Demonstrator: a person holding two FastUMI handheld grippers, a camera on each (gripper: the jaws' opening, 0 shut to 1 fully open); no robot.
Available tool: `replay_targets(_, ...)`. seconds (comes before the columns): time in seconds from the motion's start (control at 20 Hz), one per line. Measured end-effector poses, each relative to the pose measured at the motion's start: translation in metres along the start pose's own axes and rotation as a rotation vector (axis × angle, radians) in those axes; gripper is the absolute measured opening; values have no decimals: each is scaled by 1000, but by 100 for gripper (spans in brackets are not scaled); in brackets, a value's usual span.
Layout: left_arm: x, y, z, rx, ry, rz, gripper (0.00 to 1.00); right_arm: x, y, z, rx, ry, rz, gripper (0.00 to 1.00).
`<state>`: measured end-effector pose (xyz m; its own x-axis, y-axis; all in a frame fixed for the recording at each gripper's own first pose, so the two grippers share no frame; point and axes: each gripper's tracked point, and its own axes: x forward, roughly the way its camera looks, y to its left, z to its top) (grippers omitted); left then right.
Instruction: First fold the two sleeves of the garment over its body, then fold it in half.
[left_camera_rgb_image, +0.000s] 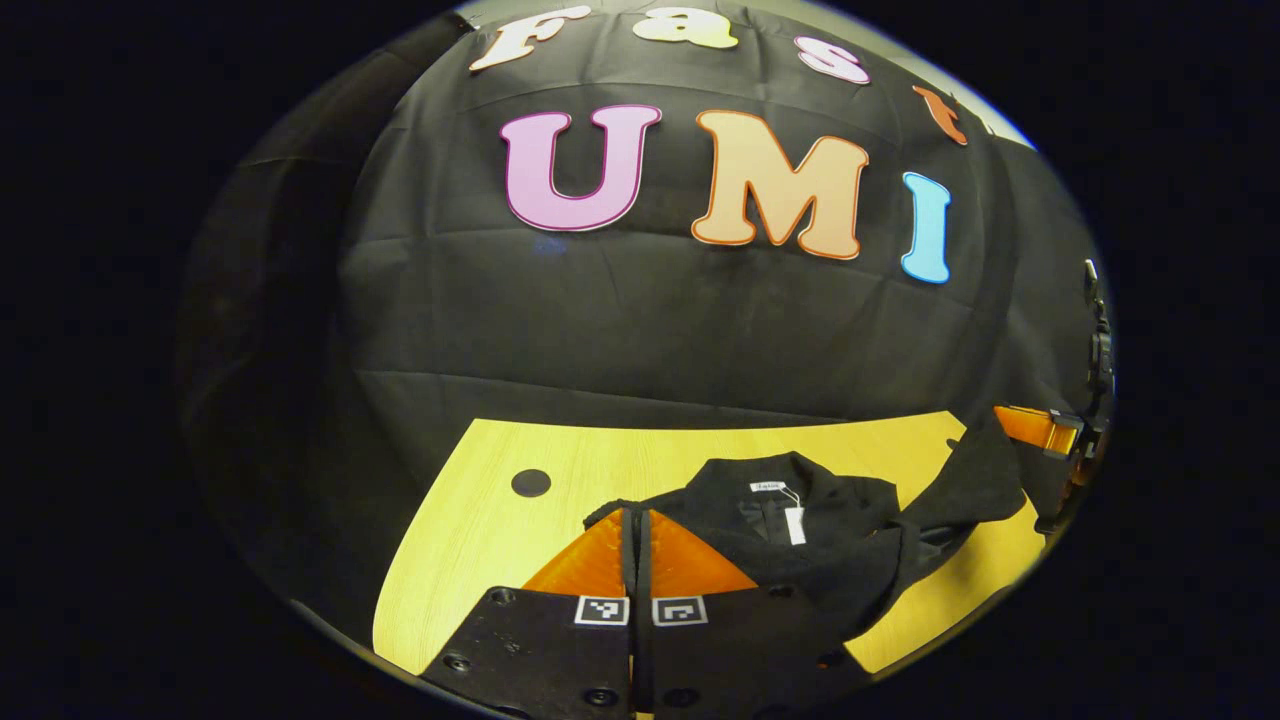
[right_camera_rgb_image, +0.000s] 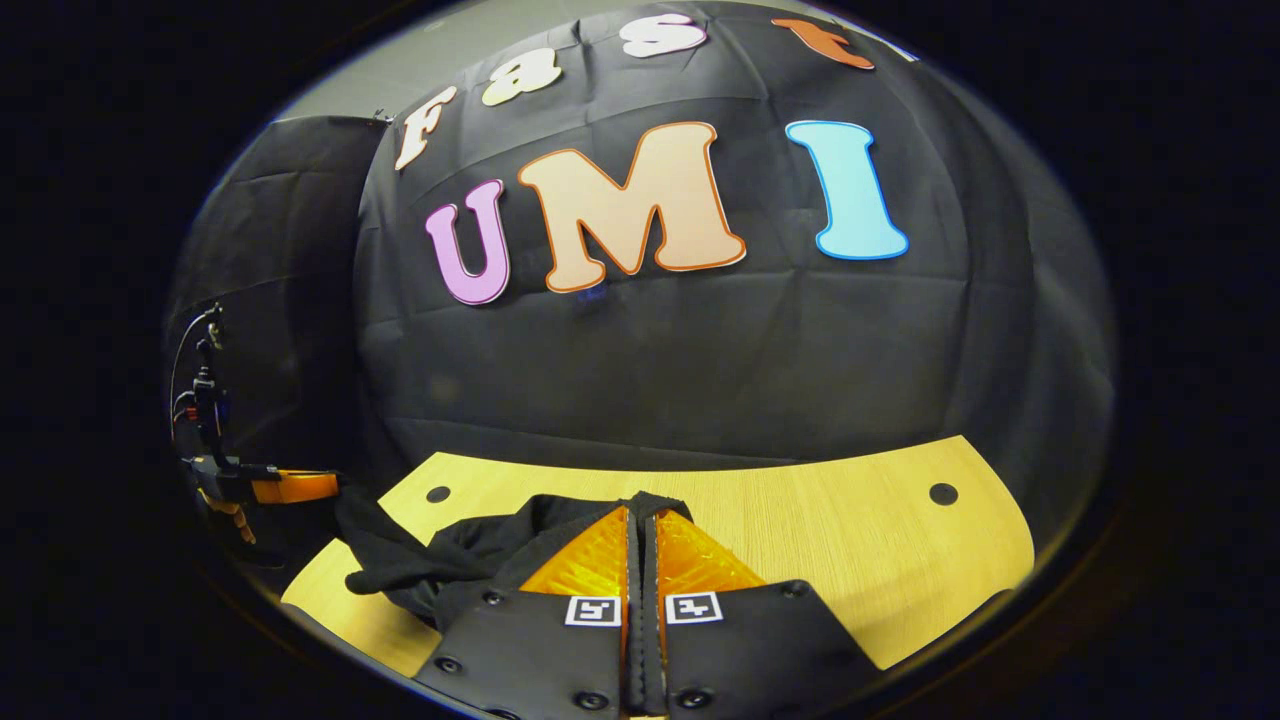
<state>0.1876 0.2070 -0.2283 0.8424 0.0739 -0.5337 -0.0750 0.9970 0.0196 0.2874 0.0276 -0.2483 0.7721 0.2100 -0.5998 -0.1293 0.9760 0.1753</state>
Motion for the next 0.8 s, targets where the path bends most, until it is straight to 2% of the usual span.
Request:
replay_targets(0.35,48,15,-1,46,13,16,0,53,-6,12,27,26,-28,2)
replay_targets(0.4,52,24,2,61,1,64,0,56,-8,12,48,31,-41,2)
replay_targets(0.45,61,42,11,77,-51,165,0,57,-14,14,72,32,-83,21)
replay_targets(0.5,63,59,24,90,-108,224,29,64,-27,15,74,10,-140,40)
replay_targets(0.6,44,52,50,50,-215,219,86,57,-31,36,75,-48,-167,78)
replay_targets(0.65,37,49,60,36,-257,213,94,57,-33,44,62,-79,-176,98)
replay_targets(0.8,31,53,70,64,-290,229,96,46,-36,56,24,-126,-204,96)
